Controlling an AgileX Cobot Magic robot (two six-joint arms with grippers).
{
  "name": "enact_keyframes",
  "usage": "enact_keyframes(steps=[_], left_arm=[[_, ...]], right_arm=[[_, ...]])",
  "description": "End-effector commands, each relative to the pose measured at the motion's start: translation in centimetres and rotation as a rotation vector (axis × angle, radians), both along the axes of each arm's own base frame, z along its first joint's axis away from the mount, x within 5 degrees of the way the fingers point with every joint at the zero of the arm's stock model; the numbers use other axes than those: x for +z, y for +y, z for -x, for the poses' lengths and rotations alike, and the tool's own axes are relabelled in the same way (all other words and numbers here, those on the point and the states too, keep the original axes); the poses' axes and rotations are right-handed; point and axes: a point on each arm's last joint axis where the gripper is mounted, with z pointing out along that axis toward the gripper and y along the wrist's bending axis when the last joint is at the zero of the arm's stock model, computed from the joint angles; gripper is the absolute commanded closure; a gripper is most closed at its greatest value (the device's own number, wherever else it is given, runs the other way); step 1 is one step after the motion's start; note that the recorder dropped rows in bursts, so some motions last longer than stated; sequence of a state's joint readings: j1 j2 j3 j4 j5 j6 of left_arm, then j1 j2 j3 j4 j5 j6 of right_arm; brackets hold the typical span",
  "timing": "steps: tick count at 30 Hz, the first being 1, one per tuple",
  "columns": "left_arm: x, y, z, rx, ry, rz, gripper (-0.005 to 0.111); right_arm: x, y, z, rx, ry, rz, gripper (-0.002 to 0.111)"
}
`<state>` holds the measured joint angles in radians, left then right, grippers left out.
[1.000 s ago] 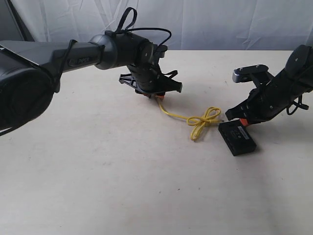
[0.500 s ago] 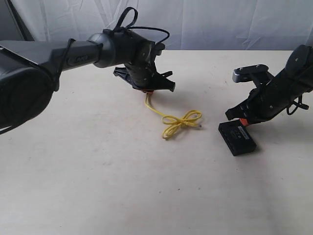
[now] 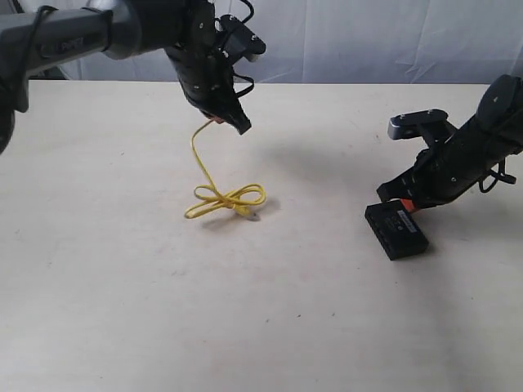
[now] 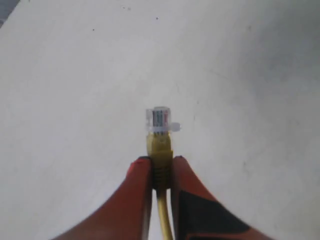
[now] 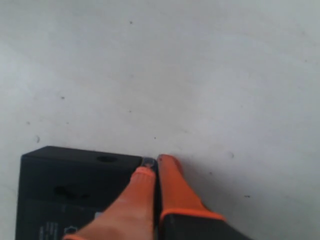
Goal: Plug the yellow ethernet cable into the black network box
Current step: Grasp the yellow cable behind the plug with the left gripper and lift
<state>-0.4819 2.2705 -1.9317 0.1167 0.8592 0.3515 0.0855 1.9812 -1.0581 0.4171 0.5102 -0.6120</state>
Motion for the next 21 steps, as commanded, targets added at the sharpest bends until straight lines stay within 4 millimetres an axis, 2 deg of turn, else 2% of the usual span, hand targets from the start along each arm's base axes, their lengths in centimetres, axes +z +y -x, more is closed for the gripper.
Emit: enact_keyframes(steps=[1,6,15,18,21], left_arm=[[0.2,1.1,2.2,-0.129,0.076,-0.093,0.107],[-0.5,2.5,5.2,-0.249,0.159,-0.167,0.107],[1.2,4.0,10.4,-0.507,0.09,-0.123,0.107],[0.7,3.9,11.0,-0.516,0.087,-0.07,0.107],[-0.9,2.9,11.6,-0.511,0.096,-0.056,0.107]], right_arm=[[0.0,-0.2,0.0,0.008,0.006,0.004,0.109],[0.0,-0.1,0.0,0.006,0.006,0.003,0.109],[0.0,-0.1,0.0,0.005,0.006,0.001,0.109],[0.0,-0.1,0.0,0.006,0.008,0.001,0.109],[0.0,-0.1,0.3,0.009,0.032,-0.008,0.109]])
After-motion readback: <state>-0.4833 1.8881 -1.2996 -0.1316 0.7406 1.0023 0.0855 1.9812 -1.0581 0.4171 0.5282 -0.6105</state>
